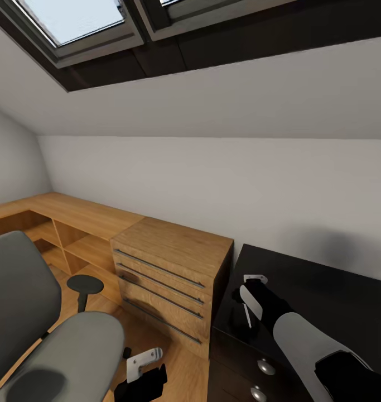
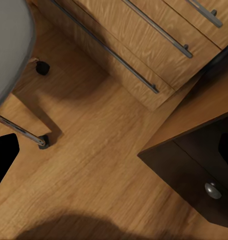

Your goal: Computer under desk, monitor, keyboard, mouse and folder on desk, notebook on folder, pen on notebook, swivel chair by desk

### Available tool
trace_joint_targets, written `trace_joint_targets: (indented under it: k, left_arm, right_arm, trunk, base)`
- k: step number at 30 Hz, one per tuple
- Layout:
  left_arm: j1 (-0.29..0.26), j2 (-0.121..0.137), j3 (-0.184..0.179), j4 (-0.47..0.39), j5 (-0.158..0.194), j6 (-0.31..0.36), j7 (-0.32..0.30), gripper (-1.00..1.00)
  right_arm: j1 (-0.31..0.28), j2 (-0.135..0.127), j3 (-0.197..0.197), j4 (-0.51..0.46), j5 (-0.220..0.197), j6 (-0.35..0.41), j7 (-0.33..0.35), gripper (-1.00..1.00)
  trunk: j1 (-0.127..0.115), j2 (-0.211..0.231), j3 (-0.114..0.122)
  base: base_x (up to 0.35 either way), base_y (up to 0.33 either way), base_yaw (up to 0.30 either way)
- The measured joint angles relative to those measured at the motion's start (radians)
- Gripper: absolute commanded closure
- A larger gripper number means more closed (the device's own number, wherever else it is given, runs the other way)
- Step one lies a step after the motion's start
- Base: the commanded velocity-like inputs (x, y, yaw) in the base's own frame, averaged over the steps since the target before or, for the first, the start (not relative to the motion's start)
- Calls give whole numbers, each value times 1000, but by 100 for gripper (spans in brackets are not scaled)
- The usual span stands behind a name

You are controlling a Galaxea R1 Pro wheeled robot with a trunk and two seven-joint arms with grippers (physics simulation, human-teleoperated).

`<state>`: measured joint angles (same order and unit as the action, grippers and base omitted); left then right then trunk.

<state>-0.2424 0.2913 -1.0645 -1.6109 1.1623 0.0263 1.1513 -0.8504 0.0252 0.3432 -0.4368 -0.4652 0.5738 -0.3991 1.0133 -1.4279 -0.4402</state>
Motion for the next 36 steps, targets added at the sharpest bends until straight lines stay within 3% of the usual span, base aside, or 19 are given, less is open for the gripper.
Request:
trace_joint_targets:
  k: [8,11,19,36]
  left_arm:
    - [0,1,1,1,0,0,3,-100]
    - [0,0,1,1,0,0,3,-100]
    - [0,1,3,1,0,0,4,-100]
    - [0,1,3,1,0,0,4,-100]
  right_arm:
    - [0,5,2,2,1,1,1,-100]
    - [0,10,3,2,2,1,1,-100]
    - [0,17,3,2,39,0,0,-100]
    - [0,16,3,2,41,1,0,-100]
  trunk:
    - [0,0,0]
    - [11,-21,-9]
    - [19,-35,-16]
    - [38,-70,-31]
  base:
    - [0,0,0]
    - [0,0,0]
    - [0,0,0]
    - [0,0,0]
